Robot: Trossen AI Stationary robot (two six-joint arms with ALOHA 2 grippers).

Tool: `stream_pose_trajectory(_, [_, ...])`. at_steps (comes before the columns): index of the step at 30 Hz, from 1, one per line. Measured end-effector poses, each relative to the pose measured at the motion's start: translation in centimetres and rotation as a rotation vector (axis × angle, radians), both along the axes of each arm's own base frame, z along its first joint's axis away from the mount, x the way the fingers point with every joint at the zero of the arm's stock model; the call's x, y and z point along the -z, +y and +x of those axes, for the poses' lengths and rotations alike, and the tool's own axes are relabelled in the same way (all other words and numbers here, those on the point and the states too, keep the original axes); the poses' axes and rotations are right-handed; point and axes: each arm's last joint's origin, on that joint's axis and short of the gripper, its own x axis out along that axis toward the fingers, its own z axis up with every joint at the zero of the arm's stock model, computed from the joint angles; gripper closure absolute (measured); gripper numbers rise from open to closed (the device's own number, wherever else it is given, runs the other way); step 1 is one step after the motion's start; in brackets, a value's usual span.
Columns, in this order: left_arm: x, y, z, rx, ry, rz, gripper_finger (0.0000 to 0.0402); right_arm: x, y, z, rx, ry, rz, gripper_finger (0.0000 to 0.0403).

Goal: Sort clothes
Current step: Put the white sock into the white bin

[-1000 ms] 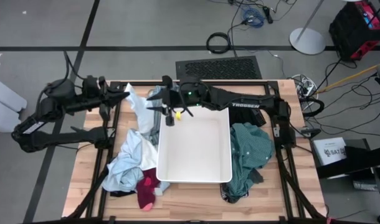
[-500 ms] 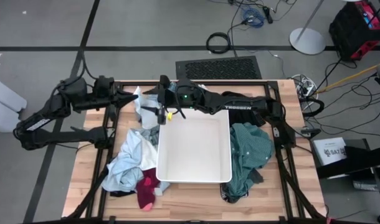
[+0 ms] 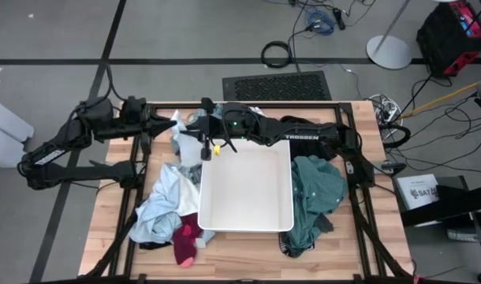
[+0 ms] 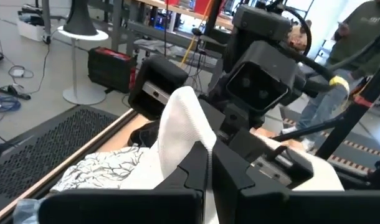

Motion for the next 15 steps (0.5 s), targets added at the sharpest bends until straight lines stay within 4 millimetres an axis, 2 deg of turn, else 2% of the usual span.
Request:
stream_pose_trajectory(5, [1.0,0.2,-0.3,-0.107,0.114,0.007,0.0361,-0.5,-0.1,-0.3,0.005,-0.004,0.004,0.0401])
stream_pose_trajectory(10, [1.4,0.2,-1.3,-0.221,0.160,0.017,0.0310,-2.7,-0.7,-1.7,0.026,-0.045,-0.004,0.0401])
stream_pose_trajectory(15, [1.6,-0.1,-2.4,-0.231,0.169,-0.003,0.0270,-5.5,-1.0,-3.9,0.039,-0.074,-0.010,0.0402])
